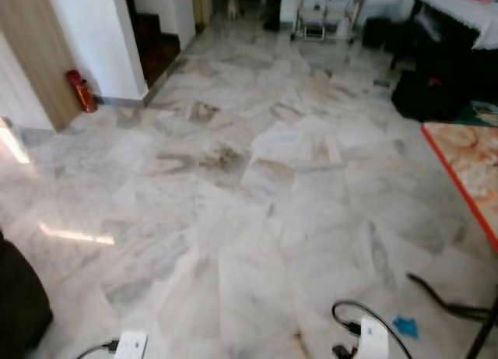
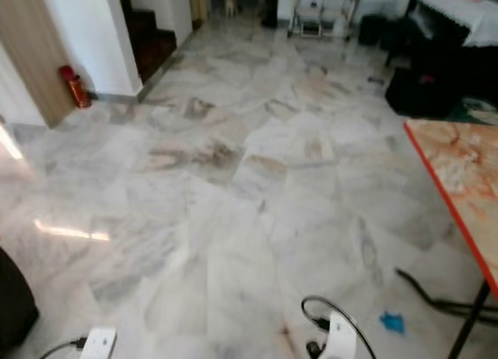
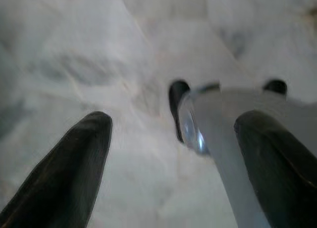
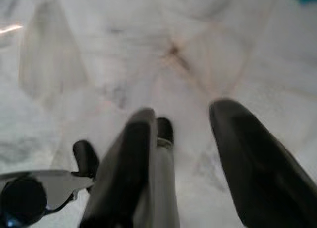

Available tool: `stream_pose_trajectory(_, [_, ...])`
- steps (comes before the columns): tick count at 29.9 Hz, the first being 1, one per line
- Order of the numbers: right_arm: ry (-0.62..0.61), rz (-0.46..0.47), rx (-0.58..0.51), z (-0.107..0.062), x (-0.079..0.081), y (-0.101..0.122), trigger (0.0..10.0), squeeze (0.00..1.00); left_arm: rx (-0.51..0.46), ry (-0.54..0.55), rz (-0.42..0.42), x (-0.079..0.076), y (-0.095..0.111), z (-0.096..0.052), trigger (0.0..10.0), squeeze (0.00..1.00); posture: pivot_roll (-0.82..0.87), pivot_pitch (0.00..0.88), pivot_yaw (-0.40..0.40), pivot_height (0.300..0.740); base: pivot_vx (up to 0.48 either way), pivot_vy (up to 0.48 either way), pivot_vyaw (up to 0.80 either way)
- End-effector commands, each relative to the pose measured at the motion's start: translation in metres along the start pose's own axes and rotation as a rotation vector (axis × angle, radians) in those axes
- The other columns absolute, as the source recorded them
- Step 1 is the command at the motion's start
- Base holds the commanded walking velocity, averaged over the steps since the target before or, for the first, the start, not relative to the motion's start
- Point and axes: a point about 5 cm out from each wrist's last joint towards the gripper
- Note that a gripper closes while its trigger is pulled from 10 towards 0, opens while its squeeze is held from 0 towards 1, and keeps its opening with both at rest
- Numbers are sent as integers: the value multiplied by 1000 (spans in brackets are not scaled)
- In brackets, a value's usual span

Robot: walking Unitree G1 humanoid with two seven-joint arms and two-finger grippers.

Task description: Move the pillow to the sofa from floor

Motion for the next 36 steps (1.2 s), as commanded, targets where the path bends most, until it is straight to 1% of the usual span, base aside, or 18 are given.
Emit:
stream_pose_trajectory(1, [-26, -15, 4, -3, -9, -6, 10000, 0, 11, -30, 48, -4, -6, -1, 10000, 0, -3, 0, -68, 740, 0, 0, 0])
stream_pose_trajectory(2, [-33, -6, 8, -3, -10, -9, 10000, 0, 16, -41, 57, -5, -8, -2, 10000, 0, 2, 0, -78, 740, 0, 0, 0])
stream_pose_trajectory(3, [-32, 5, 13, -3, -10, -11, 10000, 0, -9, -44, 81, -4, -5, -2, 10000, 0, 20, 0, -108, 740, 0, 0, 0])
stream_pose_trajectory(4, [-32, 5, 13, -3, -10, -11, 10000, 0, -9, -44, 81, -4, -5, -2, 10000, 0, 20, 0, -108, 740, 0, 0, 0])
stream_pose_trajectory(5, [-6, -17, -3, -2, -9, -3, 10000, 0, -60, -17, 17, -1, 7, 0, 10000, 0, 68, 0, -147, 740, 0, 0, 0])
stream_pose_trajectory(6, [16, -22, -32, -1, -8, 7, 10000, 0, -100, 2, -16, 0, 18, 1, 10000, 0, 116, 0, -158, 740, 0, 0, 0])
stream_pose_trajectory(9, [23, -35, -65, 0, -7, 22, 10000, 0, -119, 14, -10, -4, 31, 4, 10000, 0, 103, 0, -159, 740, 0, 0, 0])
stream_pose_trajectory(11, [-24, -94, -39, 0, -10, 25, 10000, 0, -81, -5, 8, -11, 21, 3, 10000, 0, 79, 0, -170, 740, 0, 0, 0])
stream_pose_trajectory(13, [-21, -31, -55, 1, -8, 28, 10000, 0, -92, -23, 34, -13, 23, 3, 10000, 0, 60, 0, -170, 740, 0, 0, 0])
stream_pose_trajectory(15, [-13, -9, -76, 1, -6, 34, 10000, 0, -100, -7, 14, -10, 26, 4, 10000, 0, 38, 0, -160, 740, 0, 0, 0])
stream_pose_trajectory(17, [-11, -17, -86, 2, -3, 40, 10000, 0, -82, 8, -4, -8, 26, 4, 10000, 0, 25, 0, -139, 740, 0, 0, 0])
stream_pose_trajectory(18, [-11, -18, -86, 2, -3, 41, 10000, 0, -78, 6, 3, -8, 26, 4, 10000, 0, 24, 0, -138, 740, 0, 0, 0])
stream_pose_trajectory(21, [-4, 2, -89, 3, 1, 43, 10000, 0, -109, -6, 30, -8, 37, 5, 10000, 0, 29, 0, -126, 740, 0, 0, 0])
stream_pose_trajectory(23, [1, 11, -90, 3, 3, 43, 10000, 0, -128, 4, 27, -3, 44, 6, 10000, 0, 51, 0, -115, 740, 0, 0, 0])
stream_pose_trajectory(27, [-8, 28, -86, 4, 5, 42, 10000, 0, -128, 13, 41, 1, 47, 6, 10000, 0, 69, 0, -105, 740, 0, 0, 0])
stream_pose_trajectory(30, [-6, 46, -83, 4, 9, 39, 10000, 0, -134, 27, 53, 11, 52, 5, 10000, 0, 65, 0, -57, 740, 0, 0, 0])
stream_pose_trajectory(32, [3, 67, -89, 5, 14, 37, 10000, 0, -134, 28, 90, 17, 54, 4, 10000, 0, 49, 0, -21, 740, 0, 0, 0])
stream_pose_trajectory(36, [7, 86, -90, 5, 17, 36, 10000, 0, -132, 30, 104, 21, 55, 4, 10000, 0, 33, 0, 0, 740, 0, 0, 0])
Point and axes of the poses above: a point about 5 cm out from each wrist's last joint towards the gripper, its own z axis pointing out of the wrist towards the gripper, its own y axis along the axis of the wrist's last joint, x = y × z, and after that the axes turned 7 degrees about z, right-handed
